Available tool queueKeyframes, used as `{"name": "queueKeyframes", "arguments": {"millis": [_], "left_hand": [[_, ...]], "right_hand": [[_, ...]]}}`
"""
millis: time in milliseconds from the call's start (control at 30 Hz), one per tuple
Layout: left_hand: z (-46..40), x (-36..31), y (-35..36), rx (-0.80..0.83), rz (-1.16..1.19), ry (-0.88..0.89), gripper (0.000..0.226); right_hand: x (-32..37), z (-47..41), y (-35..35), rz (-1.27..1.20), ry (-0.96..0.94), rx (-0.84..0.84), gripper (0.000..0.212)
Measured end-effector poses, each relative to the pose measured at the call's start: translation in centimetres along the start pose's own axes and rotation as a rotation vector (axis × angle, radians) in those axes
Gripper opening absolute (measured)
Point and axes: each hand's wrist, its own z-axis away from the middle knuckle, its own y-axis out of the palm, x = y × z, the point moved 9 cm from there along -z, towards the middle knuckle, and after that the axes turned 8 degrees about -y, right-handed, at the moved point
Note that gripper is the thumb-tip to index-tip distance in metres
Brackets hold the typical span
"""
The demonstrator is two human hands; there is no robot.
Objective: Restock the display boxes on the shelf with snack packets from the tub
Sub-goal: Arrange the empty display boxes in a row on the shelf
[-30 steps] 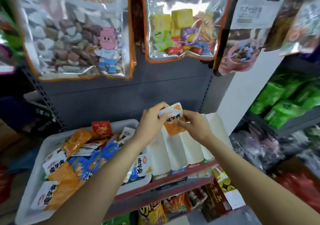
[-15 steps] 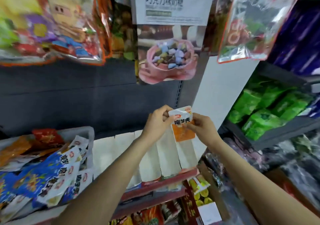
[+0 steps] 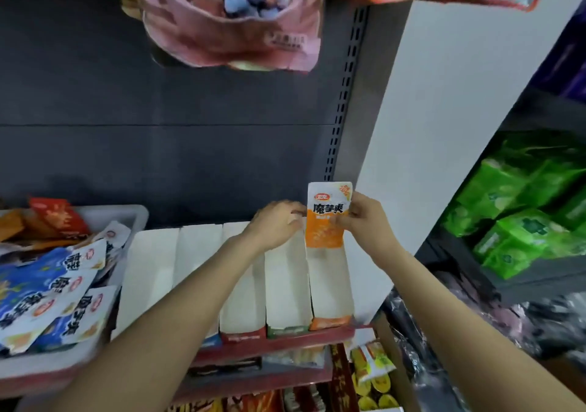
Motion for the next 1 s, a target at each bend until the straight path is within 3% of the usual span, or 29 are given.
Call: {"name": "queueKeyframes", "arguments": {"millis": [300,500,867,1000], "left_hand": [[0.7,0.2,0.6,-0.170,-0.053,0.062,0.033],[1.0,-0.4,1.5,-0.230,-0.253,0.101,0.039],[1.1,0.3,2.0,-0.272,0.018,0.056,0.035],[1.2,0.4,2.3,-0.314,-0.011,0.087,0.036]], "right_hand": [[-2.7,-0.1,0.6,0.115,-0.138,0.002,0.024],[-3.7,1.4,0.4,0.061,-0.196,-0.052,0.008],[-6.6,0.7,1.4,-0.019,-0.113,-0.026,0.019],[-6.6,0.6,1.5,0.022,-0.154,-0.032,0.019]]}}
